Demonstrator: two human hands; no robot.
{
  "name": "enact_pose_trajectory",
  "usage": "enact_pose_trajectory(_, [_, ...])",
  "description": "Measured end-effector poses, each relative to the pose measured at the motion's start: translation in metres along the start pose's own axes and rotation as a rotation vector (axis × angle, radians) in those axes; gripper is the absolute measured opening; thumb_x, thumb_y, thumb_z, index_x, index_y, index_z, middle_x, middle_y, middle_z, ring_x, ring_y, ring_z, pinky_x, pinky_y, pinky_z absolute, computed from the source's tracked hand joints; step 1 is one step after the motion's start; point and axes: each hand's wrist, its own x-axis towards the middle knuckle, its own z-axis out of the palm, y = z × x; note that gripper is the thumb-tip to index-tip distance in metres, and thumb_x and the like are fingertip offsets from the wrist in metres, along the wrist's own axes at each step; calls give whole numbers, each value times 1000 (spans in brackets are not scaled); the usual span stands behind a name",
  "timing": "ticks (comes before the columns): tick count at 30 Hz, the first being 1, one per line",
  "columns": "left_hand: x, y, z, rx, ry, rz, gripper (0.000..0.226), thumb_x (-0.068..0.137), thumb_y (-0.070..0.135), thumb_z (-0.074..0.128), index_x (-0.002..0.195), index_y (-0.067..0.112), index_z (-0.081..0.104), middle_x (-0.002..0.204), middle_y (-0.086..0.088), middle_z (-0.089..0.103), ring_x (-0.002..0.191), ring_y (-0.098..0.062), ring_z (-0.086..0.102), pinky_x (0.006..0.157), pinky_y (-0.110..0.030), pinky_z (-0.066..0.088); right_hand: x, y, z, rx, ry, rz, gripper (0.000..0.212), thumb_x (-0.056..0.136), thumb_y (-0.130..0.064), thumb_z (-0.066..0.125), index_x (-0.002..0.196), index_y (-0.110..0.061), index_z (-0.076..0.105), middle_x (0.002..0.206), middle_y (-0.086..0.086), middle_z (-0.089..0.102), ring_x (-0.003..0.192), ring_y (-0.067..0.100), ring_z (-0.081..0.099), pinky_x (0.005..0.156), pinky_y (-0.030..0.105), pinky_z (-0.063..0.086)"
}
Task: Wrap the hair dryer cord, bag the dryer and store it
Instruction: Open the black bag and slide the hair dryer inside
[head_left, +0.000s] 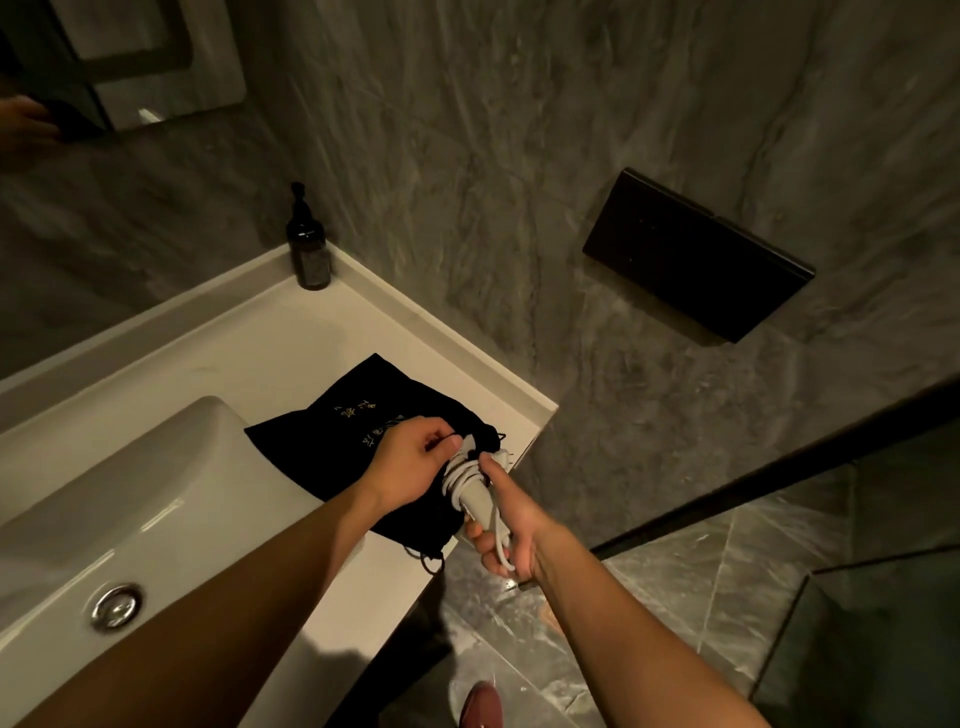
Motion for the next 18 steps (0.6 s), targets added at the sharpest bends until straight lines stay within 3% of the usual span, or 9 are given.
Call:
enact_pose_trajectory(5, [-8, -4, -7, 9, -62, -12, 13, 92, 31, 63, 85, 23, 70, 82, -5, 75, 84, -27, 72, 83, -54, 57, 7, -6, 7, 24, -104, 3, 76, 85, -88, 44, 71, -17, 66, 57, 3, 55, 35, 11, 48, 34, 15, 32])
enact_pose_trajectory(7, [-9, -3, -9, 32, -50, -13, 15, 92, 32, 62, 84, 22, 70, 81, -5, 74, 82, -28, 71, 81, -55, 56, 10, -6, 10, 128, -171, -22, 69, 95, -74, 47, 79, -10, 67, 64, 7, 56, 44, 16, 53, 37, 19, 41])
enact_pose_trajectory(9, [-7, 0, -12, 68, -30, -9, 18, 92, 34, 62, 82, 22, 69, 78, -4, 73, 79, -26, 70, 79, -53, 56, 13, -4, 12, 207, -195, -72, 48, 100, -51, 51, 91, -7, 65, 71, 10, 56, 54, 20, 53, 43, 22, 45])
enact_pose_trajectory(13, [-5, 6, -17, 98, 13, -24, 18, 92, 34, 62, 82, 22, 70, 76, -2, 74, 76, -23, 70, 76, -48, 56, 20, 11, 7, 337, -173, -295, 22, 91, -14, 63, 108, 1, 62, 86, 15, 61, 68, 22, 60, 55, 28, 52])
enact_pose_trajectory(15, [-6, 8, -18, 85, 7, -29, 17, 94, 30, 61, 83, 21, 70, 77, -2, 74, 76, -23, 70, 75, -45, 55, 25, 20, 2, 415, -187, -410, 23, 89, -3, 71, 110, 5, 66, 93, 20, 68, 74, 25, 68, 64, 29, 57])
enact_pose_trajectory(18, [-8, 12, -17, 72, -31, -15, 16, 95, 26, 61, 83, 20, 69, 78, -1, 72, 73, -15, 67, 71, -35, 53, 30, 27, 3, 407, -160, -509, 15, 96, 0, 65, 107, 8, 73, 95, 24, 74, 80, 29, 73, 73, 32, 61])
